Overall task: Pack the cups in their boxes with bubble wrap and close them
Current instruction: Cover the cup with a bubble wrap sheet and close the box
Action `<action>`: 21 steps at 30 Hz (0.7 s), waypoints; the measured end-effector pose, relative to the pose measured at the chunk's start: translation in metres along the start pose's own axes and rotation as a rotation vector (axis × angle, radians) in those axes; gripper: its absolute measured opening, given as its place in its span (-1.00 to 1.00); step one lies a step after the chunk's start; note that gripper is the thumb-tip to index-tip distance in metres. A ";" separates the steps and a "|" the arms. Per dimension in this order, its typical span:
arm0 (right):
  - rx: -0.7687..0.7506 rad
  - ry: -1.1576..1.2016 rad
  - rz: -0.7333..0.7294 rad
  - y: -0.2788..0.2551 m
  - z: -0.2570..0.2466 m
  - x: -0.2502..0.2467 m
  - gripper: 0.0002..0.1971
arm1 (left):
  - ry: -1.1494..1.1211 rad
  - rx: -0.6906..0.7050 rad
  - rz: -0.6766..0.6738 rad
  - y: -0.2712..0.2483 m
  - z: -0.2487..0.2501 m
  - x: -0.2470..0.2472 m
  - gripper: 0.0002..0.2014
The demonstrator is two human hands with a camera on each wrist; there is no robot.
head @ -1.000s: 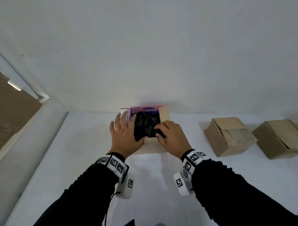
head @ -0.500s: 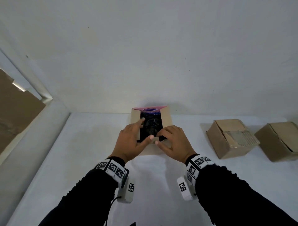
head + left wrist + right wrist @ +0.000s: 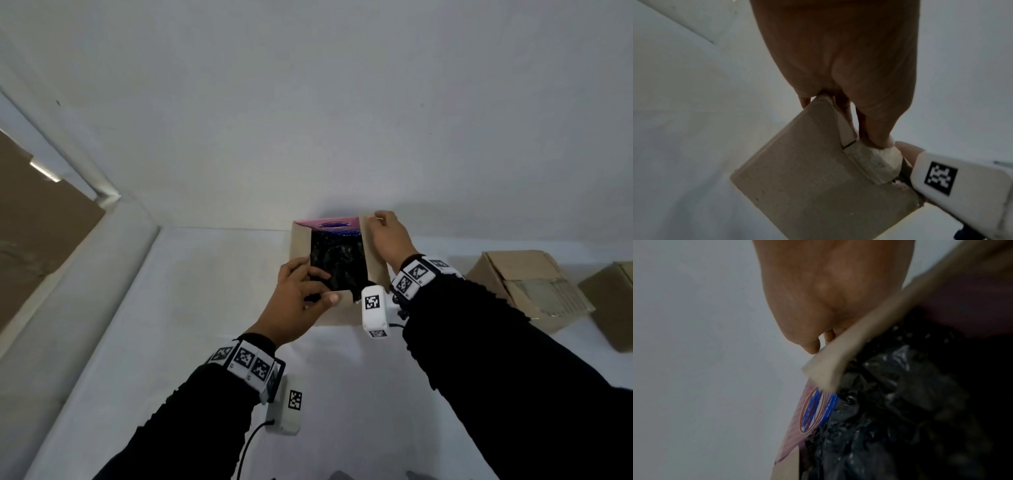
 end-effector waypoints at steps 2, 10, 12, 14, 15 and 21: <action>0.036 0.008 0.028 0.006 0.003 0.002 -0.63 | -0.004 -0.011 0.008 0.001 0.000 0.000 -0.65; 0.077 0.122 0.016 -0.009 0.031 -0.004 -0.53 | -0.081 0.006 0.003 -0.027 0.008 -0.004 -0.78; 0.045 0.150 -0.054 -0.019 0.032 0.000 -0.55 | -0.071 0.006 -0.014 -0.037 0.012 -0.002 -0.77; 0.003 0.190 -0.109 -0.028 0.027 0.003 -0.64 | -0.052 0.006 -0.023 -0.045 0.016 0.001 -0.72; -0.007 0.237 -0.127 -0.033 0.025 0.003 -0.67 | -0.042 0.012 -0.019 -0.050 0.018 0.003 -0.70; -0.001 0.470 -0.071 -0.056 0.021 -0.001 -0.73 | 0.015 0.044 0.006 -0.067 0.026 0.007 -0.70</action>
Point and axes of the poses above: each hand's wrist, its own y-axis towards the middle knuckle, its own x-axis out of the palm, z = x × y, the point moved 6 cm from there along y, towards the middle knuckle, and after that the axes turned 9 degrees about -z, right-handed, at the moved point
